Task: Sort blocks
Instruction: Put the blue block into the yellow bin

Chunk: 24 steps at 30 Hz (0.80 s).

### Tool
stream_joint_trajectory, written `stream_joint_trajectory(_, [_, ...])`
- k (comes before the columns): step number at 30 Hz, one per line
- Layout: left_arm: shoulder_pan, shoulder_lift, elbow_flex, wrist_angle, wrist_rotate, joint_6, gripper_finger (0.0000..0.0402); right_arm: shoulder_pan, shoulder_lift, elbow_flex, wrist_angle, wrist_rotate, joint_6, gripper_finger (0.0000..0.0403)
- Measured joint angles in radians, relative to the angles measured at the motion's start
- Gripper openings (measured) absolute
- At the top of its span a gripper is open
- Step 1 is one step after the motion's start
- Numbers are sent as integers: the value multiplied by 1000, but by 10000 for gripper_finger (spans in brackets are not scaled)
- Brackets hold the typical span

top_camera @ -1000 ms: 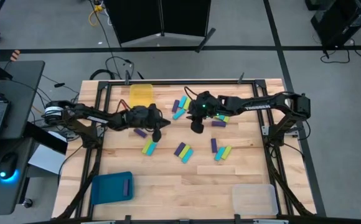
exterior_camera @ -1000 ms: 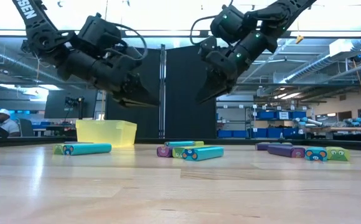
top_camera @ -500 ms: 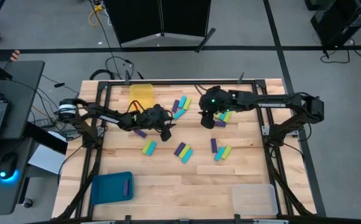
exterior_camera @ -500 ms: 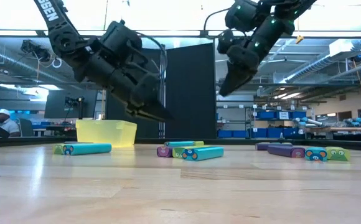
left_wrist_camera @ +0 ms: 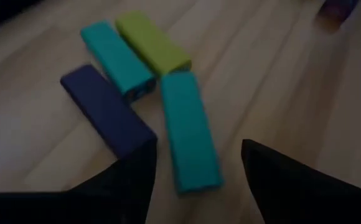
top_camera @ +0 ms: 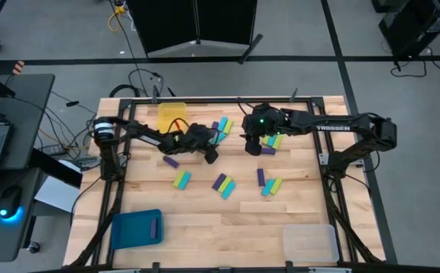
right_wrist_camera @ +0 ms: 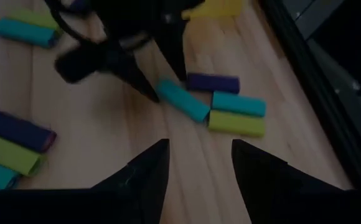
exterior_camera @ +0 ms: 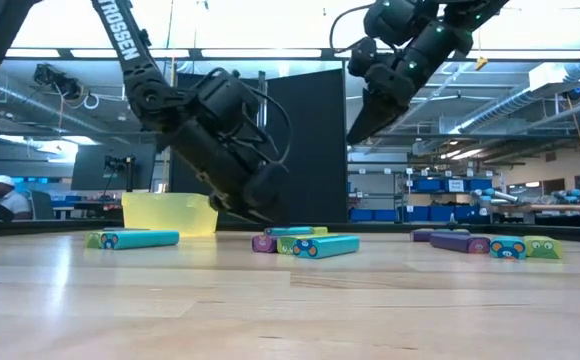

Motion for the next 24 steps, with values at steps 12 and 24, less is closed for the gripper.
stream_joint_trajectory(12, [9, 41, 29, -36, 13, 3, 220, 2, -7, 0, 23, -1, -14, 180])
stream_joint_trajectory(24, [8, 36, 30, -83, 28, 44, 114, 5, -9, 0, 21, 0, -3, 173])
